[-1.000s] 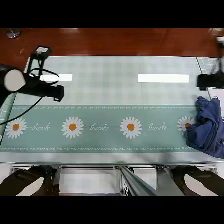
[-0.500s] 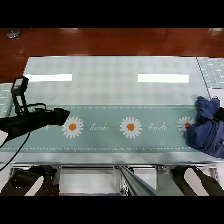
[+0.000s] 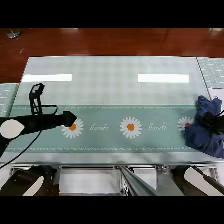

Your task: Fold the shirts.

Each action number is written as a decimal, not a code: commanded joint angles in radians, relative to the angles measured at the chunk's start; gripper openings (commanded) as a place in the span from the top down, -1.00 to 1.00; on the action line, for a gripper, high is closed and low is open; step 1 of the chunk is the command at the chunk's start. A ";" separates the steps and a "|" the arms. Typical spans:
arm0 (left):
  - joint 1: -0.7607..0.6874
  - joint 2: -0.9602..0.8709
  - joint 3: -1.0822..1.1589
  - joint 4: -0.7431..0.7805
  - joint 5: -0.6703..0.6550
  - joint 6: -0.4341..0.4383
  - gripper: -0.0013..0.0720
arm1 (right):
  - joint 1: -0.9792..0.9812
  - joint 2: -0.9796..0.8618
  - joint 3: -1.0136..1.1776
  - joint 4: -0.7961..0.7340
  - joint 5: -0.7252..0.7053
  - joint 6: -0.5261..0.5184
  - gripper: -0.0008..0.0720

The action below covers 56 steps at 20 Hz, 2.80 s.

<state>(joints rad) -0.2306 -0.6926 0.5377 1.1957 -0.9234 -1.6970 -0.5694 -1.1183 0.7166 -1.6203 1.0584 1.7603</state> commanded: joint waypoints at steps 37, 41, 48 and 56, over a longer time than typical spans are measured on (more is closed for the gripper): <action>0.159 0.167 0.155 -0.101 -0.132 0.167 -0.96 | 1.368 -0.178 0.534 0.407 -0.079 -0.093 0.91; 0.160 0.166 0.114 -0.099 -0.131 0.167 -0.96 | 1.339 -0.225 0.502 0.335 -0.016 -0.042 -0.71; 0.216 0.014 0.060 -0.030 -0.160 0.053 -0.95 | 0.674 0.131 0.360 0.020 0.237 -0.001 -0.62; 0.205 -0.455 -0.105 -0.669 -0.142 0.476 -0.95 | 0.328 0.549 -0.321 0.594 0.173 -0.198 -0.59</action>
<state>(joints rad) -0.0032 -1.0100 0.4667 0.7620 -1.0740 -1.3922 -0.1715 -0.6796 0.5621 -1.1797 1.2129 1.6196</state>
